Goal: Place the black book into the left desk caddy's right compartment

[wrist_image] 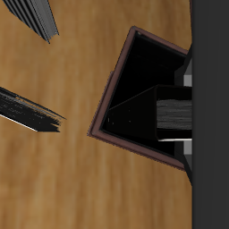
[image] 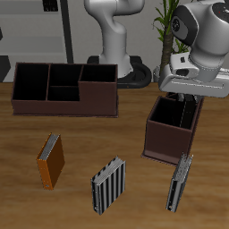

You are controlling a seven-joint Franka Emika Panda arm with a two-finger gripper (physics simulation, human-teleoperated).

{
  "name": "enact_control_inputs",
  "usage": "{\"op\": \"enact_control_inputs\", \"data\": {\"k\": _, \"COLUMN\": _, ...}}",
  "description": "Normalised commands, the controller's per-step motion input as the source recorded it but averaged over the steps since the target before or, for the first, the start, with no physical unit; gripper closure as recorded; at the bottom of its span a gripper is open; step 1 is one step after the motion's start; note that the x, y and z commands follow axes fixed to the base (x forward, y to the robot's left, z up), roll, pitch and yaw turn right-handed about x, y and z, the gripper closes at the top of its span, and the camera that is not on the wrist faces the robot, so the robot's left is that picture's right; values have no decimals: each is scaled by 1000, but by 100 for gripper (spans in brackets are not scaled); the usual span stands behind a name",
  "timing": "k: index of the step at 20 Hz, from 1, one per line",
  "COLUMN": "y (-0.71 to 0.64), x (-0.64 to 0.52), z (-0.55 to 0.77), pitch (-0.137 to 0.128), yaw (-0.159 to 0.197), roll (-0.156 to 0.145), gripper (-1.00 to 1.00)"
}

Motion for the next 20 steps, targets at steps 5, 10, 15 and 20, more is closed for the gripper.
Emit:
{"op": "enact_control_inputs", "data": {"k": 5, "y": -13, "x": 43, "z": -118, "pitch": 16, "yaw": 1, "roll": -5, "gripper": 100}}
{"op": "enact_control_inputs", "data": {"k": 10, "y": 1, "x": 67, "z": -194, "pitch": 40, "yaw": -25, "roll": 23, "gripper": -100}}
{"op": "enact_control_inputs", "data": {"k": 15, "y": -7, "x": 39, "z": -82, "pitch": 13, "yaw": -1, "roll": 5, "gripper": -100}}
{"op": "enact_control_inputs", "data": {"k": 20, "y": -21, "x": 18, "z": -35, "pitch": 13, "yaw": -17, "roll": 7, "gripper": -100}}
